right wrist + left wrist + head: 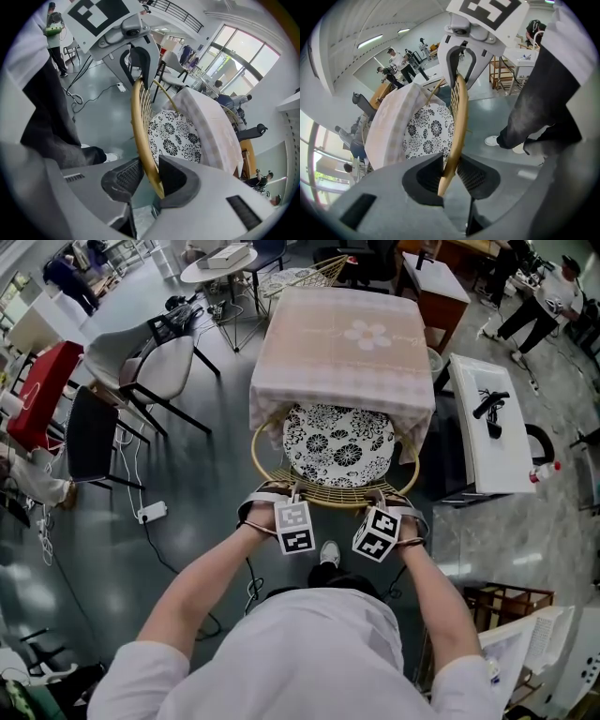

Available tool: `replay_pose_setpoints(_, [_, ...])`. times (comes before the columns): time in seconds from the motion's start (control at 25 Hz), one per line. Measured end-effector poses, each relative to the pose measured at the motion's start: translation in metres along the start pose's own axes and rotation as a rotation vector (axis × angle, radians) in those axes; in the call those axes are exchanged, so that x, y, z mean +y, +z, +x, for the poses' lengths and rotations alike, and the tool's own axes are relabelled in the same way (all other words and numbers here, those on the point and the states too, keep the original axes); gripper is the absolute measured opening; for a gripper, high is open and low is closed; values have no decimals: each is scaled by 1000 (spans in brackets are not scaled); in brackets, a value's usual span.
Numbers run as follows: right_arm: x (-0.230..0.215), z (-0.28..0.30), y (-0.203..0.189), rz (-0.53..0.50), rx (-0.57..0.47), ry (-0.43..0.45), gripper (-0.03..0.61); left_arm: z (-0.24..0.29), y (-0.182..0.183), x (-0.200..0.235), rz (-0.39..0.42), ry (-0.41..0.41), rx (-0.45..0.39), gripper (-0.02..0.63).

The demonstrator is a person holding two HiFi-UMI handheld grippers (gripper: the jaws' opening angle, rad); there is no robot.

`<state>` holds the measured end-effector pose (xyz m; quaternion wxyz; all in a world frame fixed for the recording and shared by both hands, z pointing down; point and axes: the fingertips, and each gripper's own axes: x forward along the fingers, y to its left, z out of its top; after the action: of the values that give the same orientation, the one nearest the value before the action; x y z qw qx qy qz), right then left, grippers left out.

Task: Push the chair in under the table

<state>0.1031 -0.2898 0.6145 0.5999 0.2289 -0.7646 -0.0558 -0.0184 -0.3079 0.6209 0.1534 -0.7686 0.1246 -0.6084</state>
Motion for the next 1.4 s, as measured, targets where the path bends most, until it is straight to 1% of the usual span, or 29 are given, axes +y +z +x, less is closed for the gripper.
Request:
replay_pose_setpoints(0.52, [-38,11,-1,2,4,16,81,15,7,34,-17,4,13,92])
replay_pose_setpoints(0.76, [-43,17,-7,0,4,42,83,19,10,38,-19,-18,-12,94])
replay_pose_setpoints(1.08, [-43,15,-4,-13,-16,14,84,19,8,36,-20,-22,-7,94])
replay_pose_setpoints(1.2, [-42,15,-6,-2,-16,-16,92,18,8,35,-49,-26,-1,95])
replay_pose_setpoints(1.4, [-44,10,-6,55,-13,-60,111,11,8,36,-99,-1,-25,114])
